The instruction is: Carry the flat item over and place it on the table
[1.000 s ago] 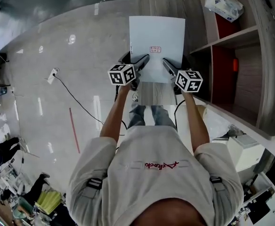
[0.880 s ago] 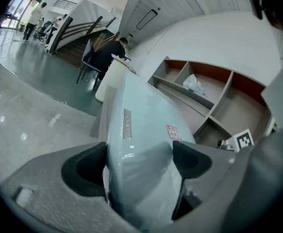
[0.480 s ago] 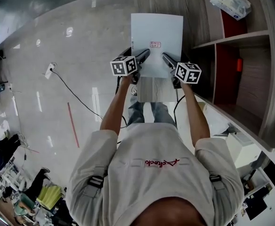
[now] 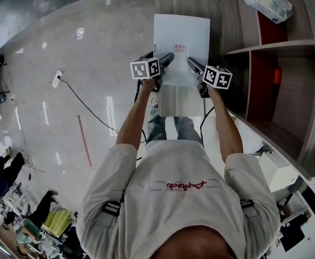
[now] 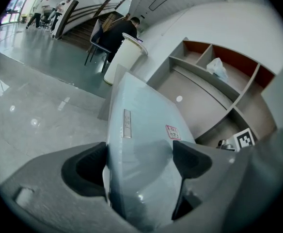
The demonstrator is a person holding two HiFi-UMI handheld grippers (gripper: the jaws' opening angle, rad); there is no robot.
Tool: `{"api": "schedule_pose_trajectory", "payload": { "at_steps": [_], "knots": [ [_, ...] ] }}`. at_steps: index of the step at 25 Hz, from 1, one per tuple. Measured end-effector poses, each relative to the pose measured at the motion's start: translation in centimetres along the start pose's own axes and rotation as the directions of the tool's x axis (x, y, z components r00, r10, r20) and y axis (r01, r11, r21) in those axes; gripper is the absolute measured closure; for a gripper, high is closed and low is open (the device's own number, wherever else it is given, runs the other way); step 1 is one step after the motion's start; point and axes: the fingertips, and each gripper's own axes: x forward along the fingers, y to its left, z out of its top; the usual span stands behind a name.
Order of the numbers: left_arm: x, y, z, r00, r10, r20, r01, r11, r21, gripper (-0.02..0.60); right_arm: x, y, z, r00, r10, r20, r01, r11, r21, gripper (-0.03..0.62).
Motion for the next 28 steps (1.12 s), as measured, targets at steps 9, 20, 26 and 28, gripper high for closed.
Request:
{"api": "schedule_pose_trajectory", "payload": {
  "at_steps": [9,20,26,28],
  "knots": [
    [1.0,0.2,-0.3,0.999,0.008,-0.052,-0.008,1.0,-0.006,0.146,0.7,-1.3,-1.2,0.999,-0.009,-0.047,0.012,0.997,0.074,0.132],
    [0.6,0.4,-0.1,0.998,0.016,-0.053,-0.015,1.0,0.016,0.147,0.4,-1.1,-0.6,0.999,-0.038,-0.02,0.039,0.999,0.019,0.14],
    [-1.7,0.1,2.4,0.999,0.041,0.026,-0.044,0.995,0.093,0.155,-1.8,-0.5,2.8,0.987,-0.114,0.109,0.128,0.982,-0.136,0.197],
    [-2.6,-0.3,3.2,0.998,0.05,0.048,-0.056,0.99,0.13,0.168,-2.5,0.0,3.4,0.985,-0.118,0.129,0.139,0.977,-0.162,0.214]
  ]
}}
